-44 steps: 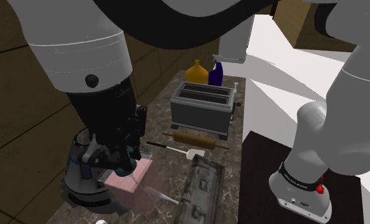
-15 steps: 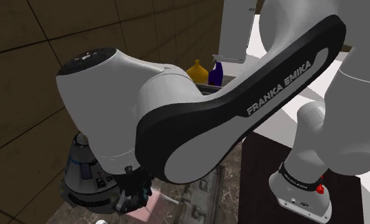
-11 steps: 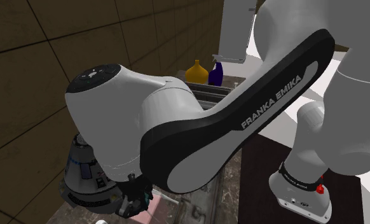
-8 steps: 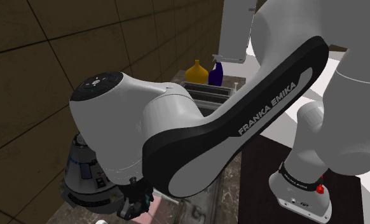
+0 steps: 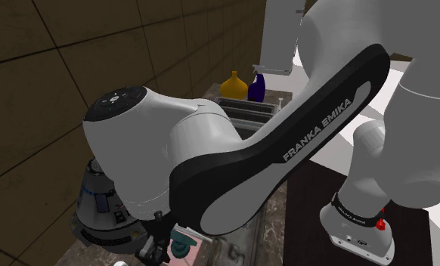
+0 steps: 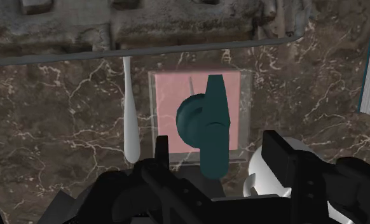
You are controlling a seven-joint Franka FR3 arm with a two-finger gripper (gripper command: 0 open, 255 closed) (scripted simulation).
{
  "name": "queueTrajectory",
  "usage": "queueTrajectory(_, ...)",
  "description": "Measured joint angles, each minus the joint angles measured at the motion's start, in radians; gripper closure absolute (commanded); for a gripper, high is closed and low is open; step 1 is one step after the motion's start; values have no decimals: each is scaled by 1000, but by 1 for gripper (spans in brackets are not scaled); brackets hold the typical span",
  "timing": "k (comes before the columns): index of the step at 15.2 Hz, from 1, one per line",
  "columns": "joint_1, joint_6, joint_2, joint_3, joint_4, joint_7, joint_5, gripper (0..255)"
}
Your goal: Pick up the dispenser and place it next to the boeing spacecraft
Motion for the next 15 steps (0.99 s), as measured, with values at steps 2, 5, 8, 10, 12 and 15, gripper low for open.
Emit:
queueTrajectory(2, 0, 0, 0, 0, 0, 0, 0, 0)
queueTrajectory(5, -2, -17, -7, -1, 11, -5, 4, 0)
queueTrajectory(8, -4, -96, -34, 0, 67, -12, 17, 0)
queueTrajectory(10, -4, -115, -40, 0, 80, -14, 20, 0)
queueTrajectory(12, -5, -120, -41, -1, 83, -15, 20, 0)
queueTrajectory(15, -5, -122, -42, -1, 84, -15, 21, 0)
